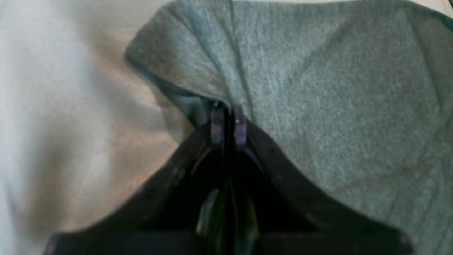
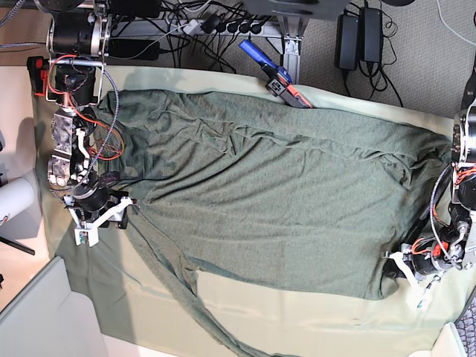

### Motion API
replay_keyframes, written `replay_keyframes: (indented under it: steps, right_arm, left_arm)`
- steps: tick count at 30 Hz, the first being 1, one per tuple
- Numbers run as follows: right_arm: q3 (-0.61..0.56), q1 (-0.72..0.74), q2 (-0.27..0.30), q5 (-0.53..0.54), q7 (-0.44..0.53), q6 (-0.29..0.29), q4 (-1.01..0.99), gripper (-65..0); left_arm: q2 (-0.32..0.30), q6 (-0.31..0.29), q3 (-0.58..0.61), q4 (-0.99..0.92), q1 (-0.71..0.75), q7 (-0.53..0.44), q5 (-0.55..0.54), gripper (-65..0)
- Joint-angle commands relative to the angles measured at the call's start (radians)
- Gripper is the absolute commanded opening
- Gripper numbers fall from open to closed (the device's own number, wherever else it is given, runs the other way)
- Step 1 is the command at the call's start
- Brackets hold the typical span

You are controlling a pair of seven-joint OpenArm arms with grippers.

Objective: Fold the T-shirt properly
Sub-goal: 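Move the left gripper to the other hem corner and grasp it, then pull the held hem corners apart with both grippers to straighten the shirt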

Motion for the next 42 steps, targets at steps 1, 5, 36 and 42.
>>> replay_keyframes:
  steps: [1, 5, 36, 42]
  right_arm:
    - [0.008, 0.029, 0.016, 0.0, 0.035, 0.002, 0.0, -39.2]
    - [0.008, 0.039, 0.015, 0.001, 0.089, 0.004, -0.084, -39.2]
    - [0.01, 0.004, 0.029, -0.017, -0.035, 0.064, 0.067, -65.0]
    - [0.027, -0.092, 0.089, 0.005, -0.037, 0.064, 0.171, -65.0]
  left_arm:
    - [-0.014, -0.025, 0.0, 0.019, -0.033, -0.014, -0.014, -65.0]
    - [-0.025, -0.025, 0.0, 0.019, -0.033, -0.014, -0.018, -65.0]
    - [-0.205, -0.025, 0.0, 0.037, -0.007, 0.196, -0.325, -65.0]
    - [-0.233, -0.025, 0.0, 0.179, 0.084, 0.32, -0.45, -65.0]
